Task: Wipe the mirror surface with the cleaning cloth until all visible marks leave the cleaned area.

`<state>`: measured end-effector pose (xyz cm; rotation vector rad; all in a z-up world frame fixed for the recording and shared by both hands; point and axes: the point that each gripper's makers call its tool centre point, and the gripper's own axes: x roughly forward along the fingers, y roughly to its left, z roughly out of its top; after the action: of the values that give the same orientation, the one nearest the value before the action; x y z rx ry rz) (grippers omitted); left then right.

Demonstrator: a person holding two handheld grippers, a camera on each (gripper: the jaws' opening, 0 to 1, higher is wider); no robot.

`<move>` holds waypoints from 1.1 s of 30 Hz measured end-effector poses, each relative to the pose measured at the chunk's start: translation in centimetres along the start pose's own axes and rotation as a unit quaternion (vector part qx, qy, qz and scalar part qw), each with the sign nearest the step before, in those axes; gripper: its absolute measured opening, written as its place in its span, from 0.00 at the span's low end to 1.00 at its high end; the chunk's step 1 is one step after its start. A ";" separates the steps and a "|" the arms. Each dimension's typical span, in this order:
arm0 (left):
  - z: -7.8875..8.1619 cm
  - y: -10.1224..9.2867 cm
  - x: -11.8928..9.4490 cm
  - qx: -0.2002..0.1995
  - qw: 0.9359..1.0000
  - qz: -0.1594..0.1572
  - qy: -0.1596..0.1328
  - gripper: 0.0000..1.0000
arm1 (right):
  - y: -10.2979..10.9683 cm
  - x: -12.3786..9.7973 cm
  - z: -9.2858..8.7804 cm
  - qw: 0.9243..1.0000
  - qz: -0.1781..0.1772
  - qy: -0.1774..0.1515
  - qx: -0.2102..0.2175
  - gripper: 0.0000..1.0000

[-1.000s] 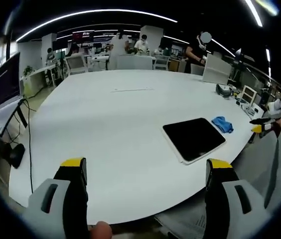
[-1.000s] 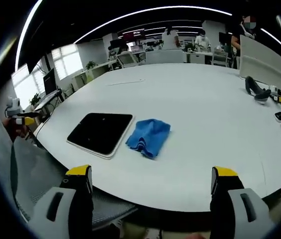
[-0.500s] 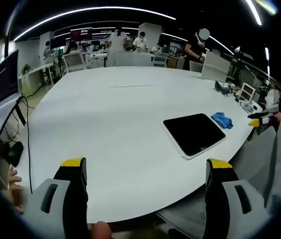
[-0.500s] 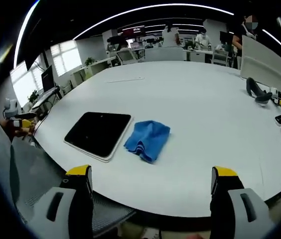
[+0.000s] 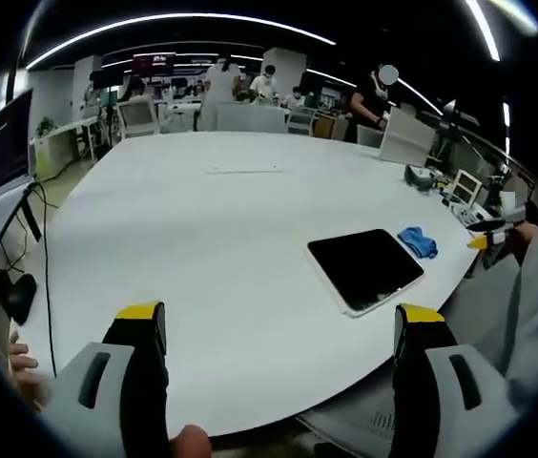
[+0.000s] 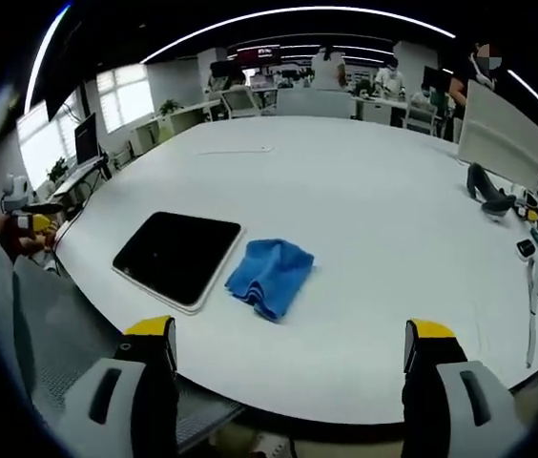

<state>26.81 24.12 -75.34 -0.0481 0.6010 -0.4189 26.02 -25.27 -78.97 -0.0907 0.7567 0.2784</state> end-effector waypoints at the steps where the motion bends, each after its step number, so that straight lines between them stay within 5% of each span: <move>1: 0.0 -0.1 0.0 0.002 1.000 -0.001 0.001 0.99 | 0.2 0.1 -0.1 1.000 0.008 0.006 -0.002 0.98; 8: 0.6 -0.4 0.2 -0.002 1.000 -0.002 -0.013 0.99 | 1.0 0.6 0.3 1.000 0.022 0.015 -0.001 0.98; 12: 1.3 -0.4 0.1 0.010 1.000 0.006 -0.026 0.99 | 1.6 1.1 3.0 0.999 0.047 -0.026 0.001 0.97; 17: 0.8 0.2 0.2 -0.009 1.000 0.014 -0.022 0.99 | 2.0 3.2 5.6 0.998 0.059 -0.026 0.023 0.88; 21: 0.8 0.2 0.2 -0.001 1.000 0.016 -0.019 0.99 | 0.8 4.7 7.7 0.999 0.018 -0.038 0.028 0.79; 25: 0.7 0.3 0.4 -0.006 1.000 0.014 -0.013 0.99 | 1.0 6.4 7.7 0.997 0.022 -0.041 0.065 0.69; 28: 0.8 0.4 0.5 -0.012 1.000 0.014 -0.011 0.99 | 1.3 8.0 6.7 0.997 0.018 -0.030 0.068 0.63; 30: 0.8 0.4 0.7 -0.017 1.000 0.015 -0.011 0.99 | 1.5 9.6 4.6 0.998 0.015 0.014 0.053 0.57; 33: 0.7 0.3 1.0 -0.013 1.000 0.011 -0.008 0.99 | 2.0 11.2 3.9 0.998 0.010 0.015 0.065 0.54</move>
<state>27.98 23.92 -75.35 -0.0691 0.5899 -0.3886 35.80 -20.20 -83.85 0.0367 0.8043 0.2470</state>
